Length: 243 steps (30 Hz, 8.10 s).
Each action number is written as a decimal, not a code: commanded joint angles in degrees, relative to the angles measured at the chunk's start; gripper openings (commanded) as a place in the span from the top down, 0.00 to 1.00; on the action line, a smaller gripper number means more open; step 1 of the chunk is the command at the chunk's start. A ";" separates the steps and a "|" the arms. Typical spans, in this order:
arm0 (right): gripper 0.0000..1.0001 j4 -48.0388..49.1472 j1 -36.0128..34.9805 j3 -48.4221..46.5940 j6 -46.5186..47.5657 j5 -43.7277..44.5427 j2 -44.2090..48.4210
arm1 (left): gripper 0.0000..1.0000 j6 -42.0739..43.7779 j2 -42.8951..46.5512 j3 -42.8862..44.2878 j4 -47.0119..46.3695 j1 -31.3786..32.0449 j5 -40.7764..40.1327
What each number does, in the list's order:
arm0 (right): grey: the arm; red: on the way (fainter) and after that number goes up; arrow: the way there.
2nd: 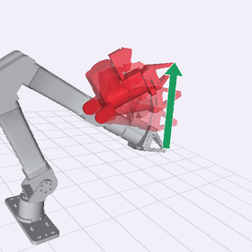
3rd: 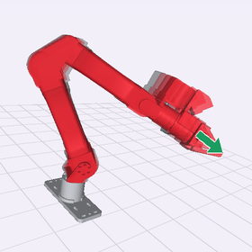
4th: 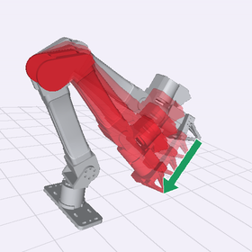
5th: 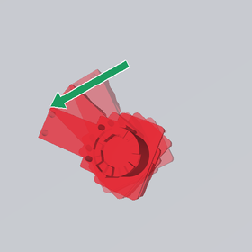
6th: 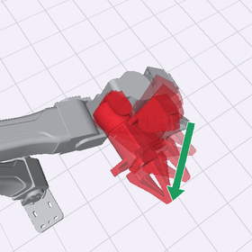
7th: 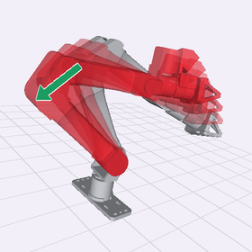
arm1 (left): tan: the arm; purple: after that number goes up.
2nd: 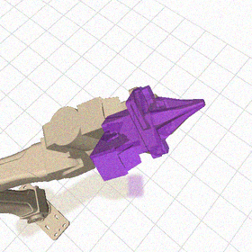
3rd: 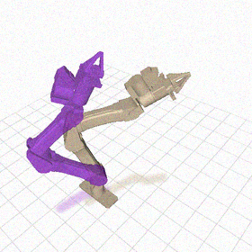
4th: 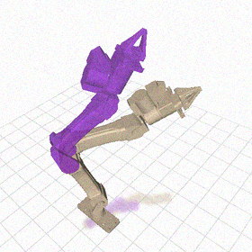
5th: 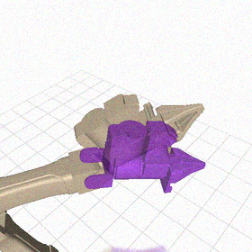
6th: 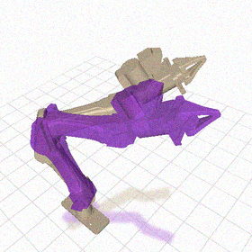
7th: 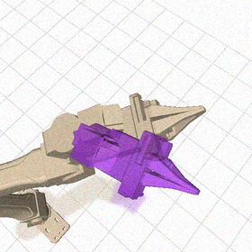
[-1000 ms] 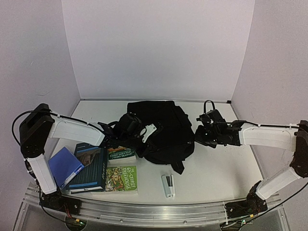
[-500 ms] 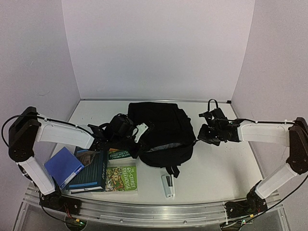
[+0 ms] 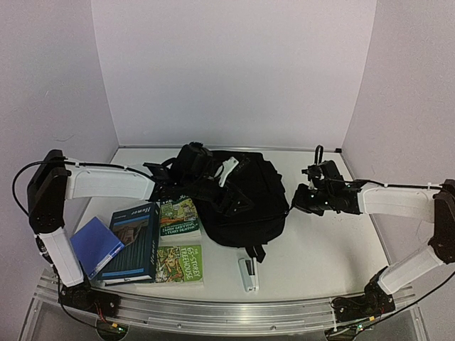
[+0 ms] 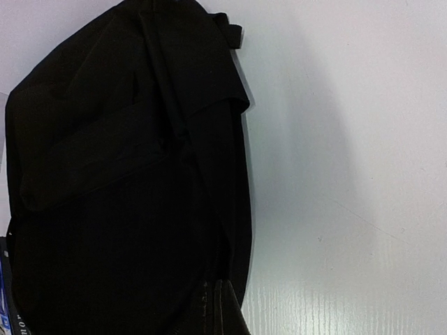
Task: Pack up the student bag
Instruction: Unzip the student bag at the center of the board.
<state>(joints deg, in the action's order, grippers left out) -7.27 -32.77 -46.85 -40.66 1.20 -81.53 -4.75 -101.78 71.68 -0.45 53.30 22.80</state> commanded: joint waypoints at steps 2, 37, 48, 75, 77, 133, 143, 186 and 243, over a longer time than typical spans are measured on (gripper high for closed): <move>1.00 1.47 0.13 0.18 0.38 0.38 1.30 | 0.19 0.38 -7.25 8.80 0.66 0.60 4.50; 1.00 2.02 0.17 -0.91 0.37 1.63 -1.08 | 0.99 4.35 -18.26 21.93 13.16 3.37 5.49; 1.00 0.95 0.25 -4.90 -0.49 7.53 -5.57 | 1.00 2.56 -11.00 17.19 12.99 4.01 3.97; 1.00 1.84 4.87 -24.32 7.89 8.72 -27.02 | 1.00 3.26 -6.60 17.97 21.11 4.80 1.41; 1.00 2.16 5.20 -25.96 8.15 8.36 -28.59 | 1.00 3.77 -6.91 18.74 22.05 4.80 0.84; 0.73 8.51 -11.62 -7.62 -4.05 -7.98 -13.13 | 1.00 -6.95 -15.10 32.79 17.78 -17.61 6.11; 1.00 1.88 -2.95 -7.86 5.94 0.12 -12.76 | 1.00 -1.35 -13.28 35.47 24.66 -20.30 1.63; 0.39 -6.96 11.40 -13.96 13.93 -10.64 -10.37 | 0.26 -11.41 -25.78 42.49 11.55 -37.64 25.50; 0.14 0.25 5.11 -8.84 0.18 -1.60 5.90 | 0.22 14.23 -20.42 20.49 -2.72 7.61 -40.34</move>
<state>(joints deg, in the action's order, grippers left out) -7.08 -27.42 -56.61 -39.75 -1.26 -78.63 9.28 -122.73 88.87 -2.84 60.86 -10.36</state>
